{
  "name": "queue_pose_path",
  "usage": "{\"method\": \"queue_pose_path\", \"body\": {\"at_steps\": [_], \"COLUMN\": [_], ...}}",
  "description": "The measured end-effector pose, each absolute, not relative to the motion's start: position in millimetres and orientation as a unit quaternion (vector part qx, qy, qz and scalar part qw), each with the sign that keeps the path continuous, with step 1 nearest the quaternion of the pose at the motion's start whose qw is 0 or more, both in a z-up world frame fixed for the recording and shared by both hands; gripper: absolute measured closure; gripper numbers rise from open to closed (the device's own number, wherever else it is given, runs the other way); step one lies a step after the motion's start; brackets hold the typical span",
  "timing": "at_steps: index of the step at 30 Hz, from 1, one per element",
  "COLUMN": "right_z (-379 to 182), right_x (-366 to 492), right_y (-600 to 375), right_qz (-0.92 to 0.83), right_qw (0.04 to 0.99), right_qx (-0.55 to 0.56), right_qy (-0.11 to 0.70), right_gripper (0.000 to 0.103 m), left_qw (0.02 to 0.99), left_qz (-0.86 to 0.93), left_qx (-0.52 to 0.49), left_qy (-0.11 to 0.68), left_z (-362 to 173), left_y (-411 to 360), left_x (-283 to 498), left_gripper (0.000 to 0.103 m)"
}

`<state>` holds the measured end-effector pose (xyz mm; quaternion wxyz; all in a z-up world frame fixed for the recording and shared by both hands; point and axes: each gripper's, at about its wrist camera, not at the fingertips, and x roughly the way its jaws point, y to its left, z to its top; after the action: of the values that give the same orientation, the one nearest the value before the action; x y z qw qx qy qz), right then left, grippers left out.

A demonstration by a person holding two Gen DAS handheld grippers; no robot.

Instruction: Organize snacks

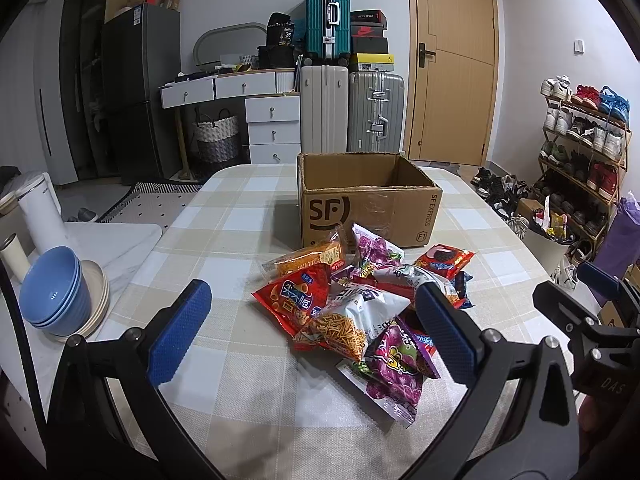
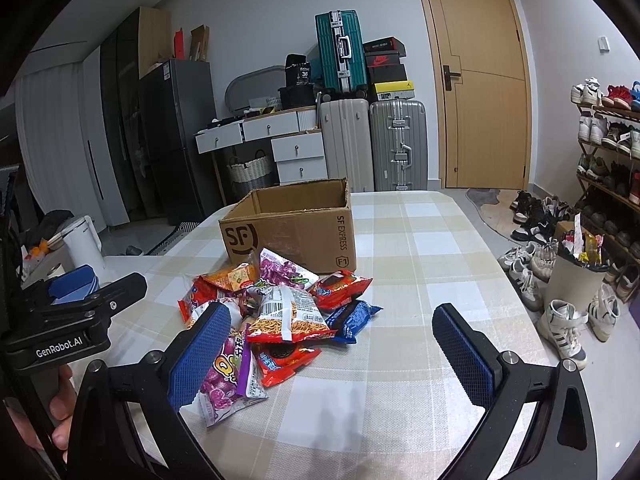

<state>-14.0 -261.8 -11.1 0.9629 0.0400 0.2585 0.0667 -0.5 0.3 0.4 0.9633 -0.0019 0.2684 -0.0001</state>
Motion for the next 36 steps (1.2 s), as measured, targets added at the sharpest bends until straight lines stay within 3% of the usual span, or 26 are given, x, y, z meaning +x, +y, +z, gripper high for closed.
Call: {"method": "queue_pose_path", "body": {"at_steps": [22,30,36], "right_z": [-15,-15,-15], "right_x": [-14,-12,-9], "right_y": [-261,-266,-266], "right_qz": [0.066,0.062,0.068], "right_qw": [0.962,0.958,0.955], "right_qx": [0.039,0.046,0.054], "right_qy": [0.263,0.274,0.283], "right_gripper": [0.0,0.0,0.0], "left_qw": [0.96,0.948,0.915], "left_qz": [0.006,0.027,-0.053], "left_qx": [-0.001,-0.057,-0.071], "left_qy": [0.278,0.311,0.394], "left_z": [-11,-13,-40], "left_y": [4,62,63], "left_x": [8,36,84], "left_gripper": [0.001,0.001,0.002]}}
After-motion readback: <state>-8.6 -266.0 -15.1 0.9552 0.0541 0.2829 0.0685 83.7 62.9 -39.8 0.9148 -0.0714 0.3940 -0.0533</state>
